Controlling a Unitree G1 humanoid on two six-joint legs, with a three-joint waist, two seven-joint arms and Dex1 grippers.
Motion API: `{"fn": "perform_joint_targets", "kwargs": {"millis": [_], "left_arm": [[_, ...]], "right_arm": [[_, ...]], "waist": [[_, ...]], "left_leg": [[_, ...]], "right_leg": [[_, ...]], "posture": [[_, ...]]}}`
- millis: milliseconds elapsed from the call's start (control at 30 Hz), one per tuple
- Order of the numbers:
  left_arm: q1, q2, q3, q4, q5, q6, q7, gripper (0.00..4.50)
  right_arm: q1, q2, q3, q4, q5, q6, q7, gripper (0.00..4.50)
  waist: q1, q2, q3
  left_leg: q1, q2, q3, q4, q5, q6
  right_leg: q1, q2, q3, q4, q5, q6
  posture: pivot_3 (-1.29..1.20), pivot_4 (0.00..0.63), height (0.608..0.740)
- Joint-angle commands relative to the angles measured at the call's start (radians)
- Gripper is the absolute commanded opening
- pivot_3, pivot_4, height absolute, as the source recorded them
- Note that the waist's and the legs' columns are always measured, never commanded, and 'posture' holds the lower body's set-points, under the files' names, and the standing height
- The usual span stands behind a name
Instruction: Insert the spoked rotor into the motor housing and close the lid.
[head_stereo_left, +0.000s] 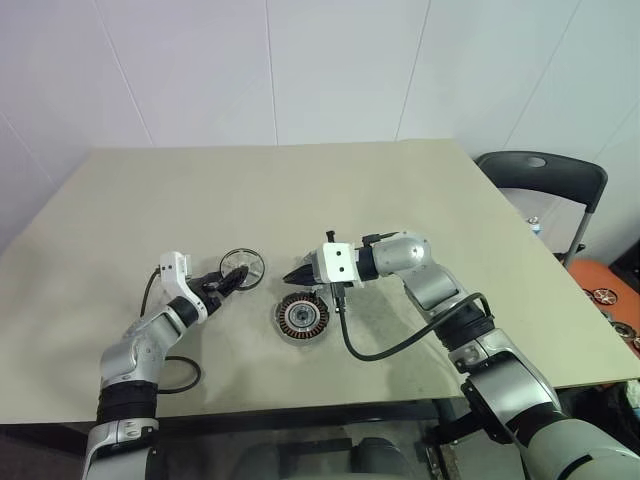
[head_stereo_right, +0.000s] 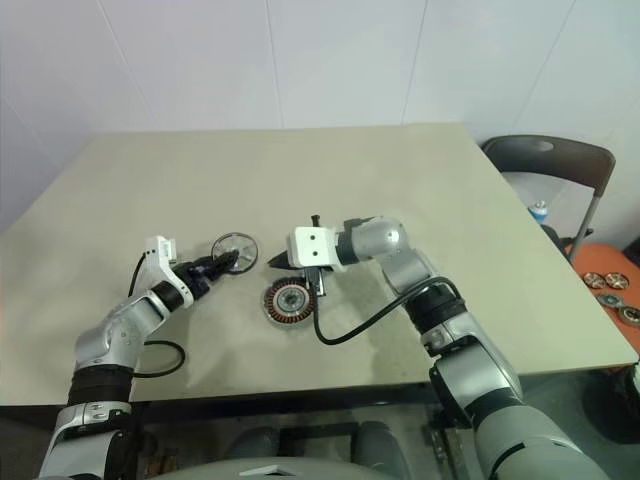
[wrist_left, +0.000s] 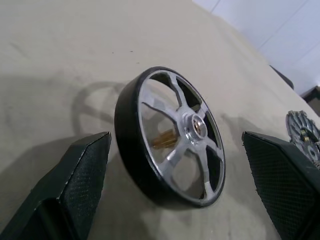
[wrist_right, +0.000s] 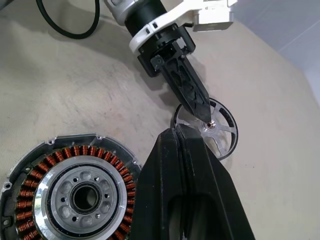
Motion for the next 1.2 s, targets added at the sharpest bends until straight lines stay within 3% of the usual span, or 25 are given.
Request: {"fn": "perform_joint_targets", "kwargs": {"millis": [33,333,467,733,833,933,1100,1200], "left_arm": [[-0.034,-0.02,-0.012,0.007,0.015,-0.023,0.01,4.47],[-0.046,-0.018,-0.023,0.021,0.036,-0.026,-0.002,4.47],[-0.045,-0.007,-0.037,0.013,0.05,-0.029,-0.022,3.27],[-0.045,-0.004,-0.024,0.019,0.048,-0.034,-0.019,3.27],[-0.048,0.002,-0.016,0.032,0.046,-0.042,-0.025,2.69],[-0.05,0.006,-0.017,0.049,0.054,-0.051,-0.024,1.77],[-0.056,0.002,-0.011,0.059,0.041,-0.048,-0.023,1.77],[-0.056,0.002,-0.012,0.058,0.036,-0.046,-0.032,1.21]], "right_arm": [[-0.008,-0.004,-0.005,-0.038,0.001,-0.013,-0.011,0.0],[0.004,-0.011,-0.005,-0.052,-0.008,-0.012,-0.017,0.0],[-0.001,-0.013,-0.004,-0.044,-0.01,-0.018,-0.023,0.0],[-0.001,-0.015,-0.003,-0.034,-0.012,-0.025,-0.023,0.0],[-0.003,-0.014,-0.002,-0.029,-0.015,-0.031,-0.025,0.0],[-0.005,-0.013,-0.002,-0.025,-0.016,-0.034,-0.027,0.0],[-0.003,-0.015,-0.001,-0.027,-0.017,-0.036,-0.027,0.0],[-0.001,-0.016,0.001,-0.031,-0.017,-0.034,-0.024,0.0]], "waist": [[0.0,0.0,0.0],[0.0,0.0,0.0],[0.0,0.0,0.0],[-0.002,0.0,0.0],[-0.002,0.0,0.0],[-0.002,0.0,0.0],[-0.004,0.0,0.0],[-0.003,0.0,0.0]], "left_leg": [[0.0,0.0,0.0,0.0,0.0,0.0],[0.0,0.0,0.0,0.0,0.001,0.001],[0.0,0.0,0.0,0.0,0.001,0.001],[0.0,0.0,0.0,0.0,0.001,0.001],[0.0,0.0,0.0,0.0,0.001,0.001],[0.0,0.0,0.0,0.0,0.001,0.001],[0.0,0.0,0.0,0.001,0.001,0.001],[0.0,0.0,0.0,0.001,0.001,0.001]], "right_leg": [[0.0,0.0,0.0,0.0,0.0,0.0],[0.0,0.0,0.0,0.0,0.0,0.0],[0.0,0.0,0.0,0.0,0.0,0.0],[0.0,0.0,0.0,0.0,0.0,0.0],[0.0,0.0,0.0,0.0,0.0,0.0],[0.0,0.0,0.0,0.0,0.0,0.0],[0.0,0.0,-0.001,0.0,0.0,0.0],[0.0,0.0,-0.001,0.0,0.0,0.0]], "posture": [[0.0,0.0,0.74],[0.0,0.0,0.74],[0.0,0.0,0.74],[0.0,0.0,0.74],[0.0,0.0,0.74],[0.0,0.0,0.74],[0.0,0.0,0.74],[0.0,0.0,0.74]]}}
